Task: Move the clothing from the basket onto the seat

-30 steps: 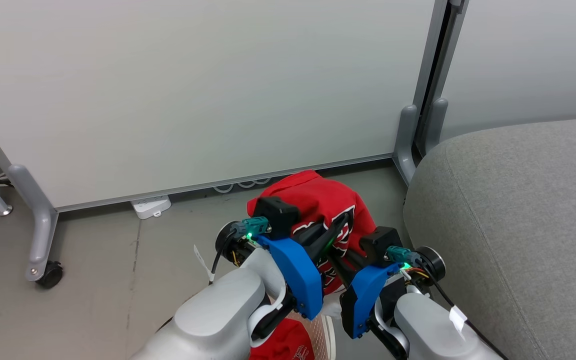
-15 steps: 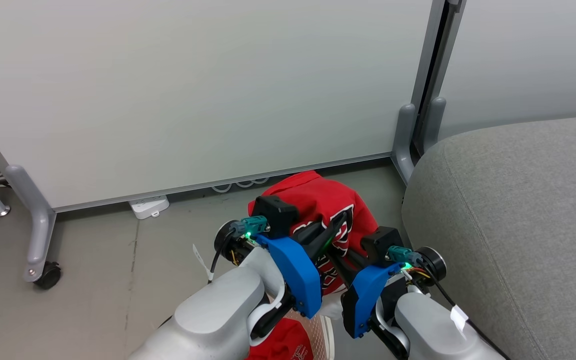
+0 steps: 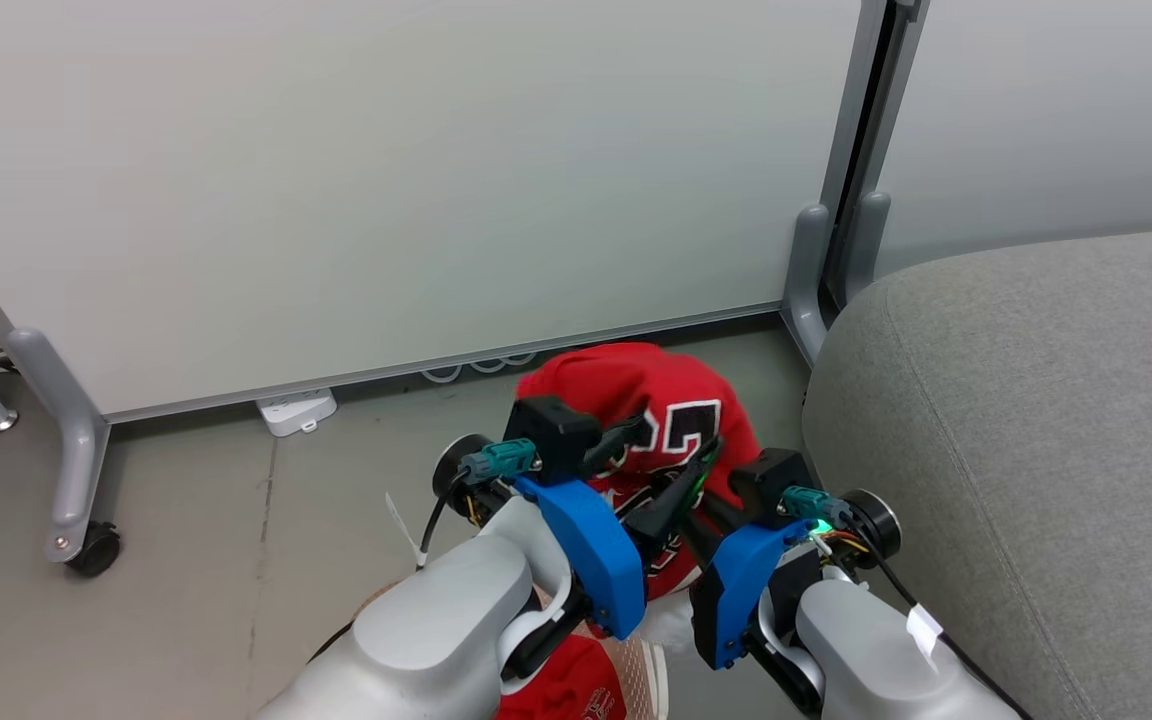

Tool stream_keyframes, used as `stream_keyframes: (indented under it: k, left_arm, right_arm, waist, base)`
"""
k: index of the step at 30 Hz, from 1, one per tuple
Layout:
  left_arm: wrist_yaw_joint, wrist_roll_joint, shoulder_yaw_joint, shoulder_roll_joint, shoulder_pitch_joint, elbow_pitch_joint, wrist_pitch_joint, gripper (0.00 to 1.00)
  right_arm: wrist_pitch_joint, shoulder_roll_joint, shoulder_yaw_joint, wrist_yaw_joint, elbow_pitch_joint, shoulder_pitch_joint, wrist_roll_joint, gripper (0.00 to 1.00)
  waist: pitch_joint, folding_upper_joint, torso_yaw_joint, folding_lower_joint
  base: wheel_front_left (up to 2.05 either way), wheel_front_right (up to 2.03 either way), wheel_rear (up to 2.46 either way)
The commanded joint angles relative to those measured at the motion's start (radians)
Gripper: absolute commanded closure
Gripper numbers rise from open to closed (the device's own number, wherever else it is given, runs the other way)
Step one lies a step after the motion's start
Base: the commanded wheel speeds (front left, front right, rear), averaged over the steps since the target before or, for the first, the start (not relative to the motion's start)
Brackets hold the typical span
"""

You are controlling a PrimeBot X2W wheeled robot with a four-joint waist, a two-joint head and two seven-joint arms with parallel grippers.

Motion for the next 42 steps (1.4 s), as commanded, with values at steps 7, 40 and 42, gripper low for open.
stream_keyframes:
  k: [7,40,42]
  left_arm:
    - [-0.006,0.056,0.055,0.044,0.062,-0.048,-0.025,0.00]
    - [-0.019,0.529,0.657,0.161,0.674,-0.446,-0.025,0.00]
    - [-0.021,0.534,0.664,0.157,0.677,-0.447,-0.025,0.00]
  right_arm:
    - [-0.018,0.000,-0.032,-0.001,0.036,-0.021,-0.013,1.00]
    - [-0.041,0.000,-0.146,-0.001,0.047,-0.009,-0.088,1.00]
    - [-0.040,0.000,-0.149,-0.001,0.046,-0.009,-0.090,1.00]
  waist:
    - [0.009,0.0000,0.015,0.0000]
    - [0.037,0.0000,0.002,0.0000]
    - [0.036,0.0000,-0.015,0.0000]
  base:
    - [0.00,0.00,0.00]
    - [0.00,0.00,0.00]
    - [0.00,0.00,0.00]
